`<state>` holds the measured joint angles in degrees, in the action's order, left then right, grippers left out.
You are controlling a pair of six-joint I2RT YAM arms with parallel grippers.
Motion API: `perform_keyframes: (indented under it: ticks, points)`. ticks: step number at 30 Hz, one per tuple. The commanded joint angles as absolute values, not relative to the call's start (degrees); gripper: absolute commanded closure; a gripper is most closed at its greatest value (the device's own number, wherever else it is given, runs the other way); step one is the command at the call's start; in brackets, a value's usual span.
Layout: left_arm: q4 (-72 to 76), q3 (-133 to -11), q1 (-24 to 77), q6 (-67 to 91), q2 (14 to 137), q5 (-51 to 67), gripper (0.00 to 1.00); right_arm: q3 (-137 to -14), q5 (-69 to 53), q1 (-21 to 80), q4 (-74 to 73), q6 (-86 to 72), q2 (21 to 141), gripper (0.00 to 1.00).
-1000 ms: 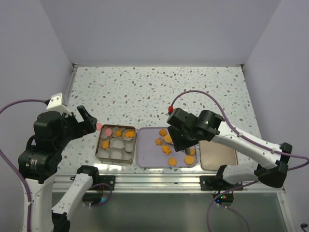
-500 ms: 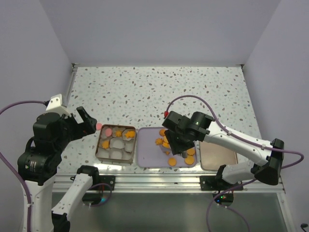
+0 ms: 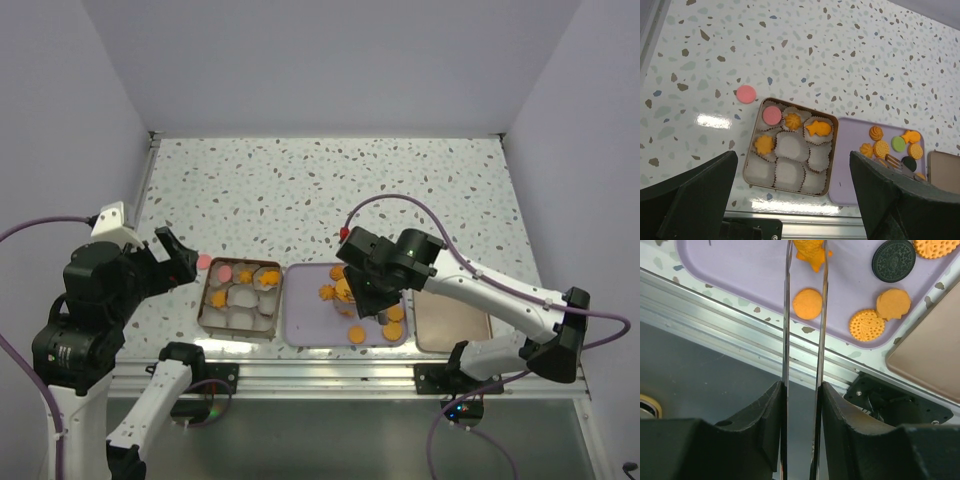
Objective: Pack the cookies
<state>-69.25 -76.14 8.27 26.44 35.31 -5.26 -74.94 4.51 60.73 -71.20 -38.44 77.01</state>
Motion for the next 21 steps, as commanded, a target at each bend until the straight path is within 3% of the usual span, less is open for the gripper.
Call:
perform_keyframes:
  ticks: [1, 11, 21]
  points:
    - [-70.0, -76.4, 8.4, 27.2, 34.9, -5.9, 0.0, -81.1, 3.8, 60.7, -71.4, -38.9, 76.2, 0.71]
    - [-69.8, -77.7, 8.4, 27.2, 35.7, -5.9, 0.0, -95.5, -10.9, 60.9, -61.1, -37.6, 84.0, 0.69]
    - [-71.0, -80.1, 8.5, 27.6, 36.1, -6.6, 0.0, -111.5, -14.9, 61.9, -60.0, -35.6, 100.8, 0.69]
